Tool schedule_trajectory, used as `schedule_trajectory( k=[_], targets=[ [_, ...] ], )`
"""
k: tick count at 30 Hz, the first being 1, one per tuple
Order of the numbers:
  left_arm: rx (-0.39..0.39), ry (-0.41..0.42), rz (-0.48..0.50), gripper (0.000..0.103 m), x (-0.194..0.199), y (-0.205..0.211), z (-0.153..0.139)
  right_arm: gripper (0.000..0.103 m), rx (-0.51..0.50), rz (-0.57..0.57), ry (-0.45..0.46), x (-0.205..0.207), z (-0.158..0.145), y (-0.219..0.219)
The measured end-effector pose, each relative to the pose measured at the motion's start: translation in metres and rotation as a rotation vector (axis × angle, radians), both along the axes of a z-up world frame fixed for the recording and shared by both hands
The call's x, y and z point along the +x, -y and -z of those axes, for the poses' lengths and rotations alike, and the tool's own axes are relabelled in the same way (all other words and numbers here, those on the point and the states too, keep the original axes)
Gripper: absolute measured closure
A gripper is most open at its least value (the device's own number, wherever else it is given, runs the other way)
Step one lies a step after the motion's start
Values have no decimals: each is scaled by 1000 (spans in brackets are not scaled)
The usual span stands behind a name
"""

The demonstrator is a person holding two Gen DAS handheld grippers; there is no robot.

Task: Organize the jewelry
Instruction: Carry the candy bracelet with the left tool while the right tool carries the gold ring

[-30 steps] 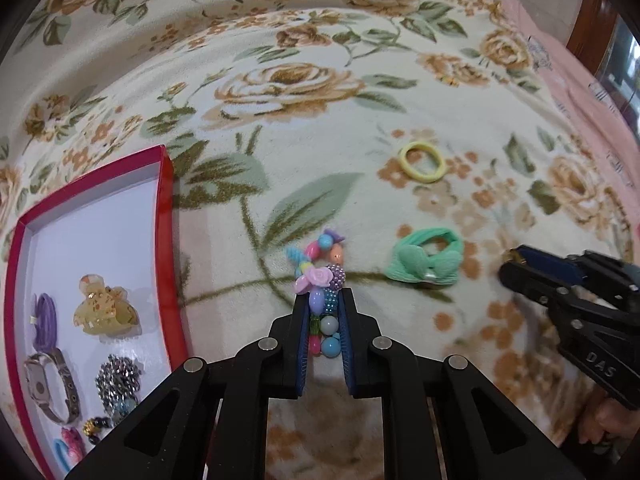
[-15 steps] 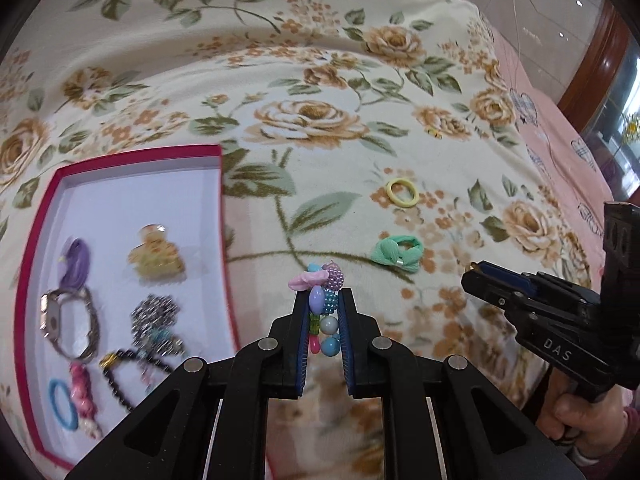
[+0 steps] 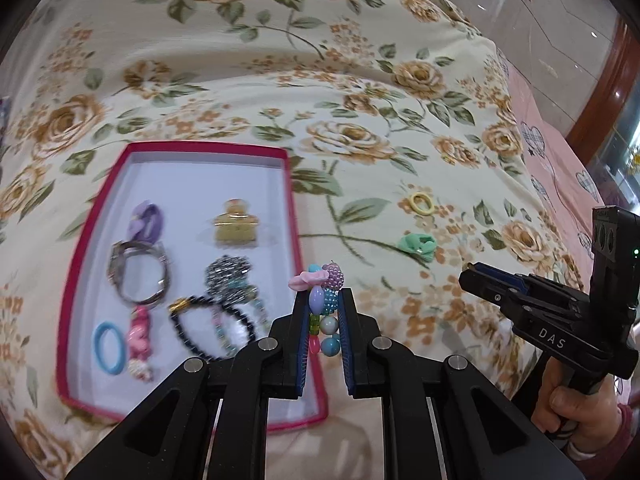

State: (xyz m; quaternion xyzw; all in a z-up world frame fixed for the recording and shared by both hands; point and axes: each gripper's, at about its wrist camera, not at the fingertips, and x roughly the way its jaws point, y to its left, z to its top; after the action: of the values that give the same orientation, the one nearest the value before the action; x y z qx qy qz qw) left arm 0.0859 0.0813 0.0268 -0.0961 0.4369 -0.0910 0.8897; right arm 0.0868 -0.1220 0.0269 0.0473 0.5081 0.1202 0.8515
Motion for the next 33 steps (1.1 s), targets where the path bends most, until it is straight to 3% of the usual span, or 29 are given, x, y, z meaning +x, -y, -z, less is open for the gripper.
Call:
schedule_trajectory(
  k=[14, 33],
  targets=[
    [4, 22, -127, 91, -47, -52, -12, 80, 34, -108, -13, -4, 1, -53],
    [-10, 12, -307, 91, -67, -121, -9, 80, 57, -252, -32, 6, 9, -121]
  ],
)
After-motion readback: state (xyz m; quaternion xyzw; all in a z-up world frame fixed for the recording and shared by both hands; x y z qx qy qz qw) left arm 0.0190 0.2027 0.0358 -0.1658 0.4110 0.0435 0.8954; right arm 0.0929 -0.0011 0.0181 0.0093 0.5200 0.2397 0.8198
